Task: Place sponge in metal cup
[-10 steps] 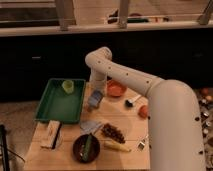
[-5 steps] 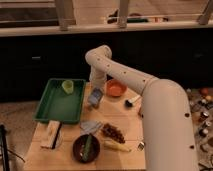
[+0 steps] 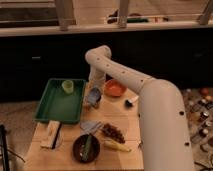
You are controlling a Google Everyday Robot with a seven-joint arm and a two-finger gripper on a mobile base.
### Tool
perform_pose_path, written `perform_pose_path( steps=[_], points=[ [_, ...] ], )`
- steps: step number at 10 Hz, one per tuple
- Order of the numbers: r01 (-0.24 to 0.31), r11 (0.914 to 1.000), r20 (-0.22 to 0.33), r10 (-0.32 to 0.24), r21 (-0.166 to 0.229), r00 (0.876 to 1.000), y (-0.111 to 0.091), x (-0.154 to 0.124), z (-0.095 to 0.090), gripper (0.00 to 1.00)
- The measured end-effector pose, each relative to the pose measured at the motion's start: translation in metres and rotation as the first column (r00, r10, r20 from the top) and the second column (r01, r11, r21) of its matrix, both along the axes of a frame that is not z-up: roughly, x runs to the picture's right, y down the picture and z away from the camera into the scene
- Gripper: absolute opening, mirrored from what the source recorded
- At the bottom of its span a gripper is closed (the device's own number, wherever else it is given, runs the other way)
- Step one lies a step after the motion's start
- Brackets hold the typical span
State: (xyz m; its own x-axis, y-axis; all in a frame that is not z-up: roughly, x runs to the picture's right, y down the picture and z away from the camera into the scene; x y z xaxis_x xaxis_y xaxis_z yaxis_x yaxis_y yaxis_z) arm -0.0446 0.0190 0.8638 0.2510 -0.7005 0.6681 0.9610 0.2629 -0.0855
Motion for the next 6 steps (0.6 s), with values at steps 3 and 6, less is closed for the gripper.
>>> perform_pose_path(
  steps=[3,6],
  points=[
    [-0.004,1.0000,-0.004,0.004,-0.002,1.000,-0.0011,-0.0005,0.0038,0.80],
    [-0.012,0.9999,-0.014,0.012,0.001,1.000,-0.0042,0.0052,0.0055,0.80]
  ],
)
